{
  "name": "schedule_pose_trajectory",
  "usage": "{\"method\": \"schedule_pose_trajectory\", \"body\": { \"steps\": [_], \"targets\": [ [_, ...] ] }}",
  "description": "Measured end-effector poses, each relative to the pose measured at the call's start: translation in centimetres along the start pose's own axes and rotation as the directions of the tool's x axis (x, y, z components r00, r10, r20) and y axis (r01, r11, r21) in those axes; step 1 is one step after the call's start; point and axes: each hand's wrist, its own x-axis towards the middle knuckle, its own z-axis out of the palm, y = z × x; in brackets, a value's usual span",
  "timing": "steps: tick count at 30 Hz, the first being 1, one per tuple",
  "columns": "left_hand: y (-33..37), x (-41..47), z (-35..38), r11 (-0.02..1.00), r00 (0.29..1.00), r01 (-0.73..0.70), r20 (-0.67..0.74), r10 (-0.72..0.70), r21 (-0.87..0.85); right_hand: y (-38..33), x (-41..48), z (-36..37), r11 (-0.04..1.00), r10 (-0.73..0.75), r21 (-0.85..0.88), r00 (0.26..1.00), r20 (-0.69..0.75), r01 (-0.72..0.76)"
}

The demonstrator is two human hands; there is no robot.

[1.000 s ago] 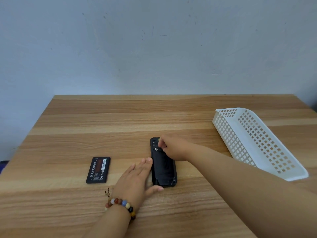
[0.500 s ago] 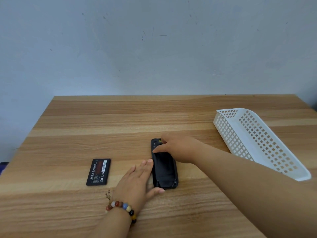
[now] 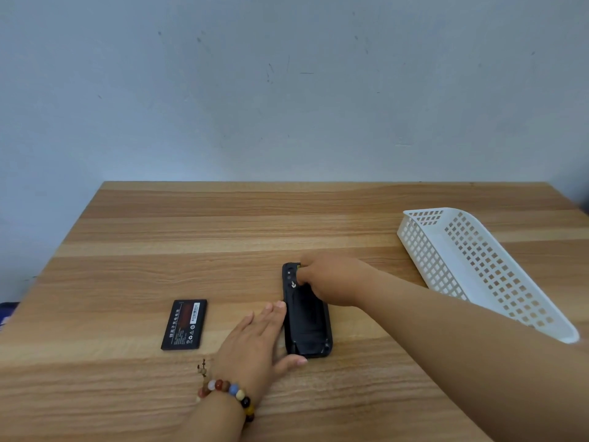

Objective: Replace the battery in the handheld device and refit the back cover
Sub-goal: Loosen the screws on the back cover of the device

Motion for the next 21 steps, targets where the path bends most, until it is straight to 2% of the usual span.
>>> {"method": "schedule_pose_trajectory", "body": {
  "steps": [1,3,5,7,11,14,17,21],
  "targets": [
    [0.0,0.0,0.0,1.000,1.000,0.001,0.005,-0.001,0.000,0.2,0.0,0.0,0.996,0.027,0.081,0.999,-0.034,-0.024],
    [-0.1,0.0,0.0,1.000,1.000,0.005,0.003,-0.005,-0.007,0.9,-0.3,-0.1,0.947,0.175,0.293,0.976,-0.134,-0.129],
    [-0.1,0.1,0.0,1.000,1.000,0.000,0.002,0.000,-0.004,2.0,-1.0,0.3,0.901,0.295,0.388,0.932,-0.212,-0.196],
    [-0.1,0.2,0.0,1.000,1.000,-0.009,0.004,0.009,0.013,2.5,-1.8,0.9,0.919,0.268,0.344,0.945,-0.187,-0.192],
    [-0.4,0.2,0.5,1.000,1.000,-0.008,-0.011,0.008,-0.005,2.3,-2.0,1.3,0.988,0.114,0.118,0.987,-0.116,-0.100],
    [-0.6,0.3,0.6,1.000,0.998,-0.020,-0.059,0.021,0.010,2.9,-1.0,1.1,0.988,0.055,0.146,0.996,-0.070,-0.044],
    [-0.4,0.1,0.4,1.000,1.000,-0.009,-0.022,0.008,-0.005,3.4,-0.2,0.8,0.993,-0.083,-0.085,0.995,-0.061,0.078],
    [-0.3,0.2,0.2,1.000,1.000,-0.001,-0.013,0.001,-0.018,2.8,-0.2,0.4,0.986,-0.053,-0.158,0.998,-0.038,0.046]
  ]
}}
